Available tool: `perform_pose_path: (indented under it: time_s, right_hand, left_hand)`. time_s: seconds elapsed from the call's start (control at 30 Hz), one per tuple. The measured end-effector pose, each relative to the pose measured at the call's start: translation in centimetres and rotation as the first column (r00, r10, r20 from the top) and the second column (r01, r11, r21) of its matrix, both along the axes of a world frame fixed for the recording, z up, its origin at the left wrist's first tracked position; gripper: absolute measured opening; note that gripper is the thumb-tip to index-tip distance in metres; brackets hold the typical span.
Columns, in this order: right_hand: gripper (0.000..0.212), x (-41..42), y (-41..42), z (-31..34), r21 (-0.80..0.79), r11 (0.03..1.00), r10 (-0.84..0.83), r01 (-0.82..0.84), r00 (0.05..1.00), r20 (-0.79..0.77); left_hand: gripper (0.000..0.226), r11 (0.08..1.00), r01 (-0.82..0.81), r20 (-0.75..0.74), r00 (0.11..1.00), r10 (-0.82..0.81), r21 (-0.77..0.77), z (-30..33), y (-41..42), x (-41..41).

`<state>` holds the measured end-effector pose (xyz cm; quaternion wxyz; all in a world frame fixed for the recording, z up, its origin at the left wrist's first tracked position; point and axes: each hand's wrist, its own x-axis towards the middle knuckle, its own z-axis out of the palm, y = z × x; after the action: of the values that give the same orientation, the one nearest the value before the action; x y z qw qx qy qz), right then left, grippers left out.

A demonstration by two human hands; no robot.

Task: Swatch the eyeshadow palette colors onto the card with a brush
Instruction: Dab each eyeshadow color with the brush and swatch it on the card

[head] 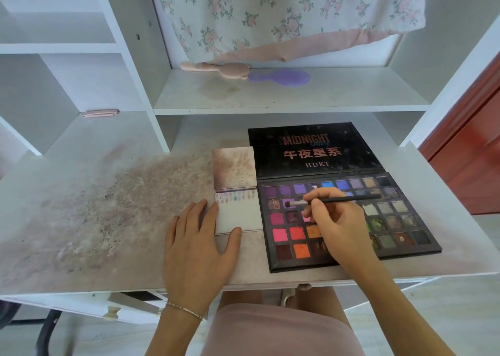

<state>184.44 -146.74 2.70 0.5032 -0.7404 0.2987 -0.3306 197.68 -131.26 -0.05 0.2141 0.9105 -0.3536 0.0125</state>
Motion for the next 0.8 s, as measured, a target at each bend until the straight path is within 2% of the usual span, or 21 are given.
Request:
perform_pose_path:
  time_s: [0.23,0.57,0.8]
  right_hand:
    - [0.024,0.86,0.26,-0.48,-0.055,0.998,0.004,-0.008,0.997,-0.082]
    - [0.028,0.91,0.28,-0.43,-0.096,0.988,0.101,-0.12,0.979,-0.179]
    - [0.027,0.83,0.21,-0.46,-0.102,0.988,0.095,-0.113,0.981,-0.169]
  left_hand:
    - [0.065,1.0,0.017,0.013,1.0,-0.017,-0.001,0.03,0.12,0.03]
    - [0.059,1.0,0.011,0.046,0.999,-0.012,0.009,-0.14,0.02,-0.17]
    - [0.06,1.0,0.012,0.039,0.999,-0.013,0.019,-0.17,-0.02,-0.11]
